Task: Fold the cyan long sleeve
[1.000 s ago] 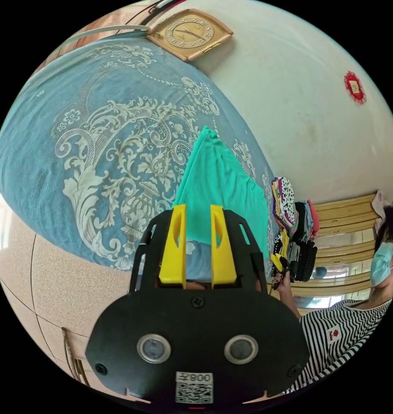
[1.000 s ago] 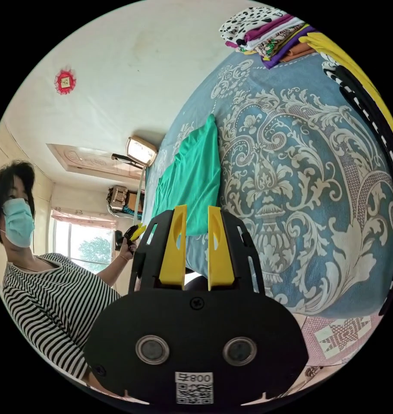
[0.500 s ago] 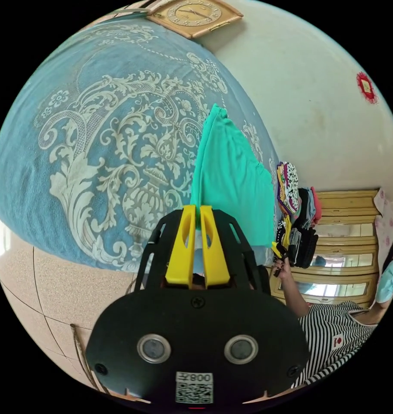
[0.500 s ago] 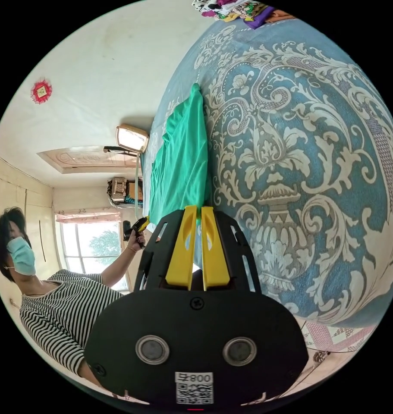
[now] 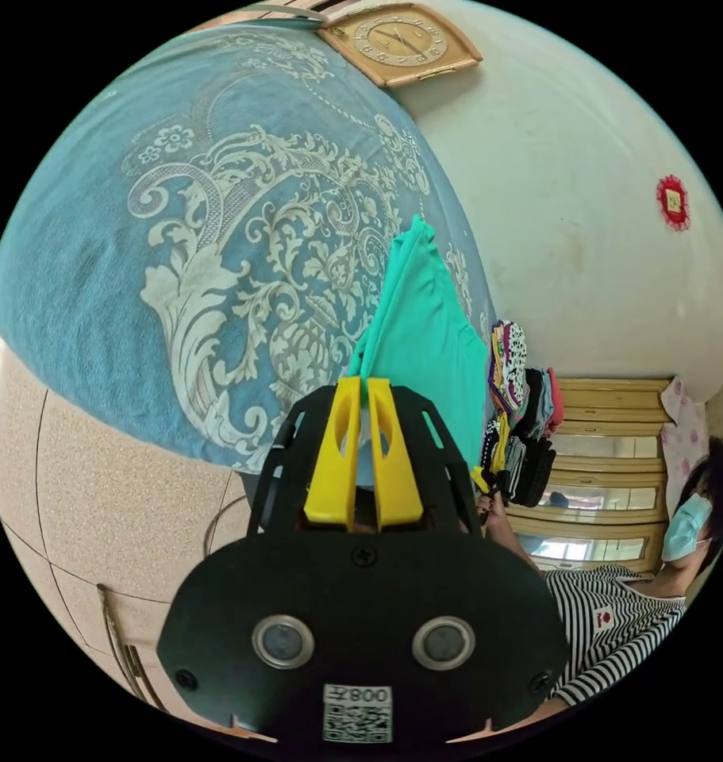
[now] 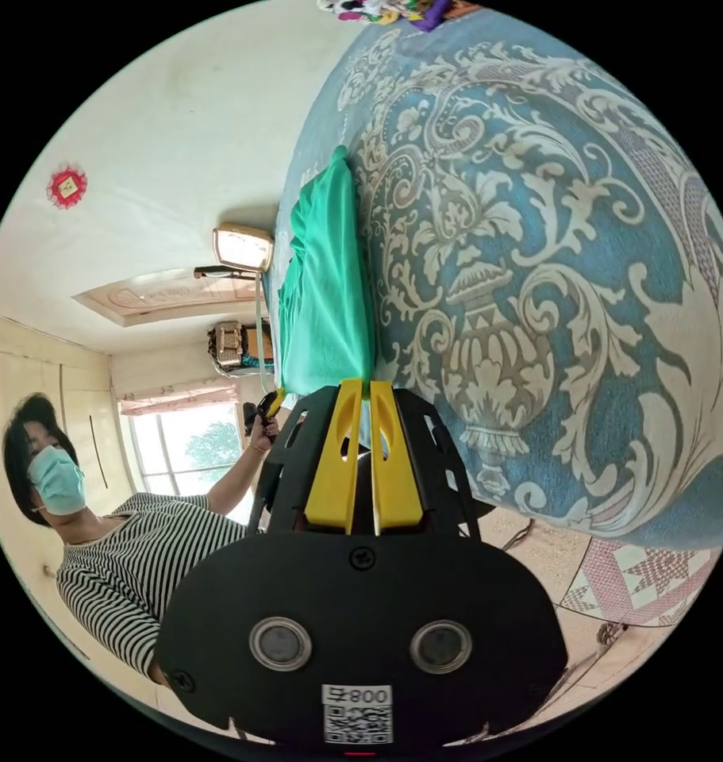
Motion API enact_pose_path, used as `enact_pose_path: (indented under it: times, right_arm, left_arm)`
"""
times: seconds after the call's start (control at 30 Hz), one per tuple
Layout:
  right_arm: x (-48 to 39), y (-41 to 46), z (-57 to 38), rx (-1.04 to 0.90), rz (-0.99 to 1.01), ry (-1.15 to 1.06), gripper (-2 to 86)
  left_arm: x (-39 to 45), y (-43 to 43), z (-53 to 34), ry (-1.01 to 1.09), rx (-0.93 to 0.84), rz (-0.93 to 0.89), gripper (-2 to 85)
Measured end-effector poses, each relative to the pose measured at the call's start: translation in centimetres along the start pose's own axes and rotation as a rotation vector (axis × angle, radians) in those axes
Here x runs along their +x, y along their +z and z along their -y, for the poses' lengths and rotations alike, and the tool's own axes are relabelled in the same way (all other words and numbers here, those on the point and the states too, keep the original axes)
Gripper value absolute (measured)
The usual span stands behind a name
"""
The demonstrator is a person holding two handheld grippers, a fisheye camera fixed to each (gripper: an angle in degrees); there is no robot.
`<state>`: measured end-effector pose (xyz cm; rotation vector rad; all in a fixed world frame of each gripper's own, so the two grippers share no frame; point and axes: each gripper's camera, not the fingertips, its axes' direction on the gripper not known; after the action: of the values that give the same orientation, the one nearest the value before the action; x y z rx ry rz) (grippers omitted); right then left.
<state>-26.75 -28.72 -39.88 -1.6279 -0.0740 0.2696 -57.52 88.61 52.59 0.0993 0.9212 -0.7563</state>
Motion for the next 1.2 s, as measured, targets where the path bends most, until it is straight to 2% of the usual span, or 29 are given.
enact_pose_path:
  times: [0.07, 0.2, 0.3, 0.43, 0.63, 0.83, 0.93, 1.07, 1.2]
  right_arm:
    - [0.2, -0.6, -0.5, 0.048, 0.038, -0.006, 2.5]
    - [0.3, -1.8, -1.6, 0.089, -0.04, 0.016, 4.9]
    - [0.5, -2.1, -2.2, 0.133, 0.034, 0.0, 6.8]
    - [0.7, 0.4, -1.2, 0.062, 0.025, 0.014, 6.9]
    - [0.7, 1.8, -0.8, 0.087, 0.101, 0.014, 2.5]
    - [-5.8, 1.7, -0.9, 0.117, 0.144, -0.168, 1.4]
    - [-8.8, 2.5, 0.2, 0.095, 0.15, -0.239, 1.4]
    - [-11.6, 4.4, 2.2, 0.064, 0.142, -0.302, 1.8]
    - [-12.2, 5.2, 3.6, 0.049, 0.137, -0.353, 2.5]
  left_arm:
    - [2.6, -0.8, -0.9, 0.036, 0.021, 0.035, 2.6]
    - [8.1, -0.9, -2.5, 0.137, 0.036, 0.07, 4.0]
    - [14.1, 1.4, -3.9, 0.257, -0.006, 0.058, 6.0]
    - [24.4, 8.6, -5.8, 0.468, -0.179, 0.011, 7.7]
    - [41.6, 20.8, -10.6, 0.823, -0.412, -0.034, 9.6]
    - [56.8, 29.1, -17.0, 1.154, -0.421, 0.088, 12.6]
    - [61.7, 32.1, -19.4, 1.269, -0.356, 0.279, 12.1]
    - [64.9, 33.5, -20.0, 1.261, -0.281, 0.442, 4.8]
    - [64.8, 31.9, -17.2, 1.089, -0.285, 0.324, 2.6]
